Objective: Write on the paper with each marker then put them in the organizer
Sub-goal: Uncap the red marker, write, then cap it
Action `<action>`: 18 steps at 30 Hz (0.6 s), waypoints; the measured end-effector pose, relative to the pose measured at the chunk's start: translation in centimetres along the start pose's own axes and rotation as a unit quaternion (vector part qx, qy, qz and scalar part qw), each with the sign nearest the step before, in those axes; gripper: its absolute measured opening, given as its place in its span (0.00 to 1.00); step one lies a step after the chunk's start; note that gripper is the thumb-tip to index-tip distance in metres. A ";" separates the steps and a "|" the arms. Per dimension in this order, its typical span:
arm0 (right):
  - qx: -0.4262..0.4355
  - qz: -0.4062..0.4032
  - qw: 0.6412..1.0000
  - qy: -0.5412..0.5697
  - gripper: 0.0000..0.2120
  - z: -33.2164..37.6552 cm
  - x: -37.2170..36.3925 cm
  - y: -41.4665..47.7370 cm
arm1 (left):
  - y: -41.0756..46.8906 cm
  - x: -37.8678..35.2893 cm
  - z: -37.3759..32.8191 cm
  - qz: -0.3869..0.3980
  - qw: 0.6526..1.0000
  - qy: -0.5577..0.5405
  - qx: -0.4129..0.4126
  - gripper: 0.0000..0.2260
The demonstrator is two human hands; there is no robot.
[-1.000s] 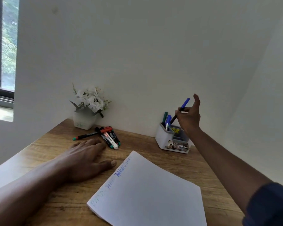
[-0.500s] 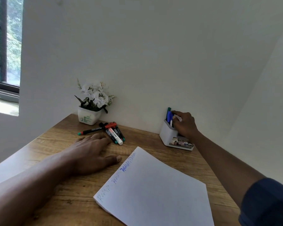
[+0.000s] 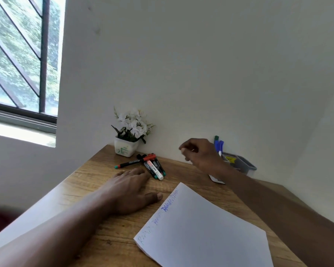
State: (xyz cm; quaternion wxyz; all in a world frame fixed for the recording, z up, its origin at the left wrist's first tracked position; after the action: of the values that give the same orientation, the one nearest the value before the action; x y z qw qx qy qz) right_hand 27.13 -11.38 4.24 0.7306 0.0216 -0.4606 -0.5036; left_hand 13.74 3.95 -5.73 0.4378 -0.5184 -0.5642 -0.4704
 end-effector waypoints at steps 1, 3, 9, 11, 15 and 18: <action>0.004 0.020 1.000 -0.017 0.06 0.4 -1.3 0.5 | 0.0 0.0 0.0 0.000 1.000 -0.002 0.001 0.39; 0.041 0.050 0.996 -0.064 0.09 1.6 -3.7 1.8 | 0.0 0.1 0.1 -0.003 1.000 -0.007 0.003 0.39; 0.137 0.180 0.958 -0.178 0.17 5.8 -10.9 4.4 | 0.1 0.3 0.3 -0.021 1.000 -0.017 0.003 0.38; 0.157 0.225 0.938 -0.212 0.20 6.8 -12.9 4.6 | 0.3 0.2 0.5 -0.026 1.000 -0.015 0.001 0.38; 0.164 0.282 0.896 -0.301 0.22 6.8 -15.4 4.5 | 0.6 -0.1 0.7 -0.021 1.000 -0.012 0.005 0.39; 0.185 0.271 0.880 -0.344 0.21 6.5 -15.8 4.4 | 0.6 -0.2 0.6 -0.019 1.000 -0.012 0.004 0.38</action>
State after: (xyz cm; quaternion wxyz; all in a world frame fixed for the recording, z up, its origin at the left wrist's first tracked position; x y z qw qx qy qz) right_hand 24.71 5.51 -0.12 0.6169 -0.1442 -0.7555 -0.1670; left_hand 14.31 4.53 -5.98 0.4246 -0.5111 -0.5811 -0.4700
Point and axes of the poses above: each hand's wrist, its own y-axis towards the middle knuckle, its own x-axis out of the back of the hand, z = x × y, the point moved 9 cm from there along y, towards the middle knuckle, and after that the axes turned 6 degrees about y, right-handed, at the moved point
